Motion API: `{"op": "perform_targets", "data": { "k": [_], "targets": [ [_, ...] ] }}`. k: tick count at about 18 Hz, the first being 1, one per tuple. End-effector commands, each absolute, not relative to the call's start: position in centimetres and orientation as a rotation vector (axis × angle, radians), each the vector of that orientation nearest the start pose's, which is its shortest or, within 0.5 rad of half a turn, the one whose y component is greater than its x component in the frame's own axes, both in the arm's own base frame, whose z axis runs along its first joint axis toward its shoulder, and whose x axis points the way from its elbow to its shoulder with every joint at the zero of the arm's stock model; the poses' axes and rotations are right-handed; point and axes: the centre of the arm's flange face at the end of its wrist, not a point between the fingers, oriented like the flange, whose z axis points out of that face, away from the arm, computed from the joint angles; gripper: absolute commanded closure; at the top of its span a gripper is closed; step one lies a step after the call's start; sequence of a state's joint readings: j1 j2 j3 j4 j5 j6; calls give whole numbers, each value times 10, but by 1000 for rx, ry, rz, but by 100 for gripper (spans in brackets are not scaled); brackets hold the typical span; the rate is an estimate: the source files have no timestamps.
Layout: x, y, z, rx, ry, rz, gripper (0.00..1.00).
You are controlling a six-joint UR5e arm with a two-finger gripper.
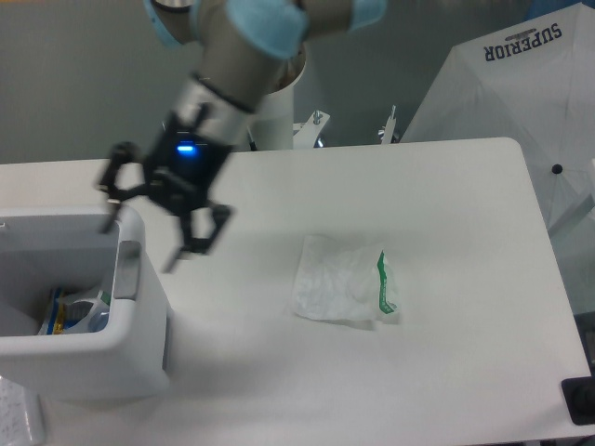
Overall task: Place the trash in the trash can
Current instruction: 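Move the gripper back over the green-zip plastic bag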
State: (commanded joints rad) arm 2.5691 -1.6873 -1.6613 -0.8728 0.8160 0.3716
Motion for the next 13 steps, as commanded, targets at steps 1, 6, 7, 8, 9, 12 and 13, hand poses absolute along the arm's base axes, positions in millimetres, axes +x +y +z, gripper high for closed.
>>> {"op": "perform_targets", "data": {
  "k": [1,6,7,8,9,12,13],
  "targets": [
    [-376,455,479,-2243,-568,-320,2],
    [-431,413,423,-2393,-831,-125,1],
    [-436,407,414,-2419,-860,-100,1],
    [-442,406,399,-2447,-882,-95,1],
    [-446,405,385,-2478,-899,-90,1],
    [-459,398,338,-2596,-918,-55,1],
    [-461,397,324,-2638,-902,-47,1]
  ]
}}
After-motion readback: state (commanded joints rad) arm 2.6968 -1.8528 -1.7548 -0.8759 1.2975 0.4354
